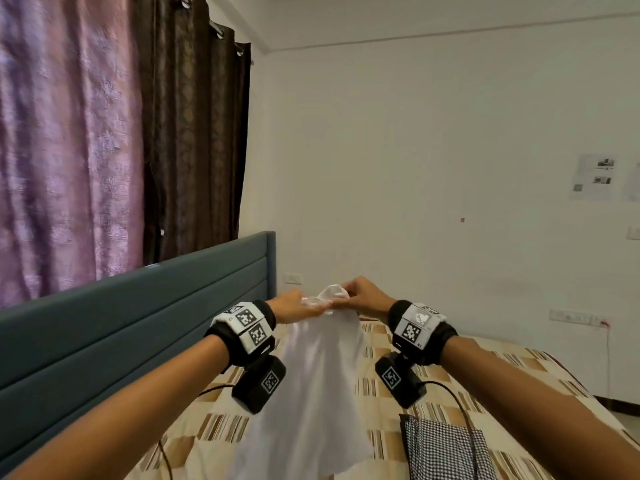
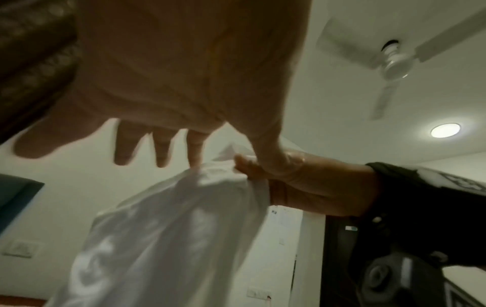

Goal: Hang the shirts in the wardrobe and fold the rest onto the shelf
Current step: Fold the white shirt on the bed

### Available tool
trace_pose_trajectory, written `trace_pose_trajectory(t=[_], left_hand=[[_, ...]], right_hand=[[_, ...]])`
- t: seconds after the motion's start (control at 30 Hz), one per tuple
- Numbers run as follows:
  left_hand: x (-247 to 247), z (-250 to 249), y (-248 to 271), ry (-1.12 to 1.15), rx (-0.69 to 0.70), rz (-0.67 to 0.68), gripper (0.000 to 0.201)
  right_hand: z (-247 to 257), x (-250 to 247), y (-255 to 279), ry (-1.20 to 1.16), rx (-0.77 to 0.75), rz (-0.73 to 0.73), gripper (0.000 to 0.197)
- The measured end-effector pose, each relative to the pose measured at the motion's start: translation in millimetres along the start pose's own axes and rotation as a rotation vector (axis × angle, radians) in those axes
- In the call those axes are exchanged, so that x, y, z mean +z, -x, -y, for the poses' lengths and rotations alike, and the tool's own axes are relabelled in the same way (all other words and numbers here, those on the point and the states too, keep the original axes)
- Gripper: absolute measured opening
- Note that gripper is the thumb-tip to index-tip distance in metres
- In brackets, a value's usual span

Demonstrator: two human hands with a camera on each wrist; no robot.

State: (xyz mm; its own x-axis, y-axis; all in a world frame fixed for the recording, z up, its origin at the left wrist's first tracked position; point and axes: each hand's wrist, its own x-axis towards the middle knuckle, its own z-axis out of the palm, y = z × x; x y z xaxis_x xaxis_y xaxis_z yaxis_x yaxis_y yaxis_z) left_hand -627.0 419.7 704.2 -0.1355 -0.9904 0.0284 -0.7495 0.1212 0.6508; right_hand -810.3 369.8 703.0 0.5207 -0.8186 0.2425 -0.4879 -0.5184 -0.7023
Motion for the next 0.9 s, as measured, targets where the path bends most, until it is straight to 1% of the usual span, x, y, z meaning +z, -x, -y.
trace_pose_trajectory(t=[0.03,0.07,0.1,0.13,0.17,0.2,0.3,0.33,0.4,0.5,0.53,0.57,0.6,0.63,0.67,0.7,0.77,0.8,0.83,0.9], left_hand=[[3.8,-8.2,4.7,-0.005,0.07,0.082,0.046],[7.1,-13.8,7.5,0.002,0.131,0.116,0.034],[9.3,-15.5,6.0,-0.009,0.18,0.074,0.027],[9.8,-16.5,4.6,-0.034,0.195,0.02,0.023],[9.3,-15.5,1.6,-0.048,0.207,-0.025,0.022],[8.0,-14.5,-0.9,-0.052,0.205,-0.042,0.022],[5.3,-17.5,-4.1,-0.056,0.214,-0.047,0.019],[5.8,-19.3,-3.5,-0.07,0.22,-0.054,0.02],[10.6,-17.4,-6.0,-0.098,0.22,-0.084,0.023],[19.4,-12.4,-7.8,-0.116,0.193,-0.133,0.023],[21.6,-9.7,-8.6,-0.12,0.188,-0.156,0.026],[22.7,-6.0,-9.7,-0.12,0.174,-0.187,0.029],[23.0,-2.6,-10.6,-0.116,0.162,-0.217,0.032],[22.1,0.4,-11.6,-0.107,0.149,-0.242,0.033],[20.5,3.4,-12.8,-0.097,0.146,-0.265,0.032],[18.9,5.8,-13.8,-0.087,0.149,-0.285,0.031],[17.6,6.2,-13.4,-0.064,0.166,-0.296,0.033],[17.6,3.9,-11.1,-0.043,0.185,-0.275,0.03],[18.0,0.5,-7.5,-0.024,0.21,-0.234,0.025],[18.5,-6.2,2.1,-0.013,0.249,-0.081,0.019]], right_hand=[[4.1,3.6,-0.9,-0.01,-0.017,0.02,0.036],[6.7,6.9,-1.8,-0.017,-0.038,0.048,0.03],[9.2,9.2,-1.4,-0.023,-0.046,0.072,0.022],[11.2,11.1,0.1,-0.041,-0.043,0.085,0.018],[11.9,12.5,2.3,-0.074,-0.033,0.084,0.019],[10.4,12.5,4.5,-0.122,-0.02,0.077,0.024],[-1.1,6.8,10.3,-0.267,0.018,0.1,0.042],[-4.2,4.3,12.2,-0.284,0.028,0.125,0.045],[-9.1,-1.3,12.5,-0.258,0.04,0.181,0.039],[-10.2,-7.4,10.9,-0.105,0.058,0.218,0.029],[-10.8,-9.1,9.7,-0.048,0.087,0.196,0.026],[-12.1,-9.8,8.5,-0.005,0.136,0.162,0.028],[-12.0,-9.4,10.3,-0.004,0.216,0.13,0.037],[-10.9,-8.4,13.0,-0.05,0.325,0.12,0.049],[-8.7,-6.7,16.0,-0.129,0.429,0.15,0.061],[-6.5,-3.4,17.8,-0.212,0.501,0.202,0.069],[-1.9,5.8,18.6,-0.347,0.554,0.287,0.073],[0.5,12.3,15.8,-0.392,0.544,0.312,0.071],[3.0,18.6,13.0,-0.42,0.507,0.333,0.064],[7.6,28.9,4.9,-0.434,0.398,0.364,0.034]])
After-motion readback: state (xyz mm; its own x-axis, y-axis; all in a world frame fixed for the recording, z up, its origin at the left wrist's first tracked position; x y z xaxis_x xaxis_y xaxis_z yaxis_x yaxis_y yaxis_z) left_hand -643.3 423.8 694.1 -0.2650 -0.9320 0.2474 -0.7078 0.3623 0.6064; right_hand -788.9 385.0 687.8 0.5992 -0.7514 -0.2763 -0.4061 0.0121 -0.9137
